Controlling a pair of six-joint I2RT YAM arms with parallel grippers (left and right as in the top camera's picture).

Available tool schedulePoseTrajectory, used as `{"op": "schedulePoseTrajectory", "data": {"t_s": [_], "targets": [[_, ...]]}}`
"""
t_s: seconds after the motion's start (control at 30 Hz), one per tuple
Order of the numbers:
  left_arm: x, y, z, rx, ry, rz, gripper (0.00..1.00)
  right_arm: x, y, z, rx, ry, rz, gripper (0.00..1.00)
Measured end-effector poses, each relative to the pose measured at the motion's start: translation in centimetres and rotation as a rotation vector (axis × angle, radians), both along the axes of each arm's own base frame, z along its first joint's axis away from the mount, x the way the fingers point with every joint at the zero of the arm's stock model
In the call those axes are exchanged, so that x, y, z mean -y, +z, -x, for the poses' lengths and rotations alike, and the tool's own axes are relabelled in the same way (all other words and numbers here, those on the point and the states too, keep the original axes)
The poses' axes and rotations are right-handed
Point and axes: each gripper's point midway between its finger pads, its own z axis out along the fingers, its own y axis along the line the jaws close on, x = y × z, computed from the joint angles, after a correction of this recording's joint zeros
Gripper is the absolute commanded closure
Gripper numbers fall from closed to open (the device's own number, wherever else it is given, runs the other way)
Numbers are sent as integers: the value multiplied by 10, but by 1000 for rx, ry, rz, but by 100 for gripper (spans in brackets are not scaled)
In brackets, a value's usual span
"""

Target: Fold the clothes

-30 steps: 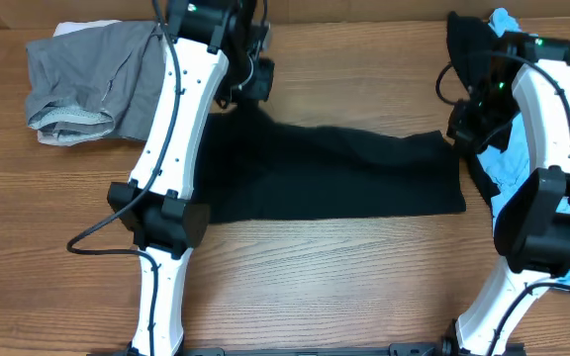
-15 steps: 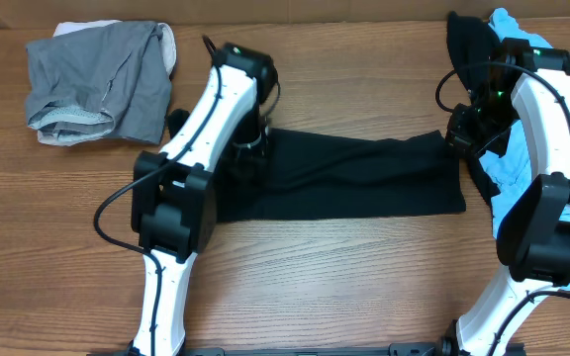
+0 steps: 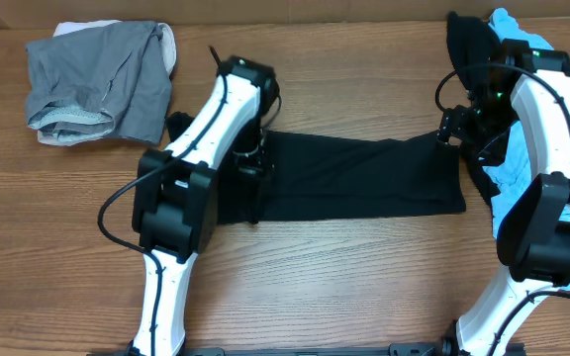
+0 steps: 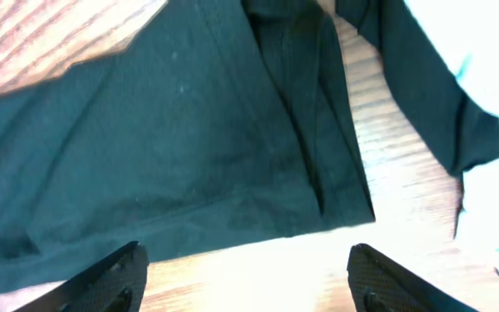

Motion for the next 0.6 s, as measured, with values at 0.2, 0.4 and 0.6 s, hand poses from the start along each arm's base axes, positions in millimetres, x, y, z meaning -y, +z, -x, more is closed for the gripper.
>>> {"op": "schedulePoseTrajectory", "data": {"t_s": [0.2,0.4,0.6], "targets": [[1,48,-50,212,30,66,0,0,-24,2,1,8,0,18],[4,111,-81,444,30,125,0,0,-53,16,-31,14,-6,18],[-2,178,-96,679,35,147,0,8,-81,24,-26,-11,-7,17]]}}
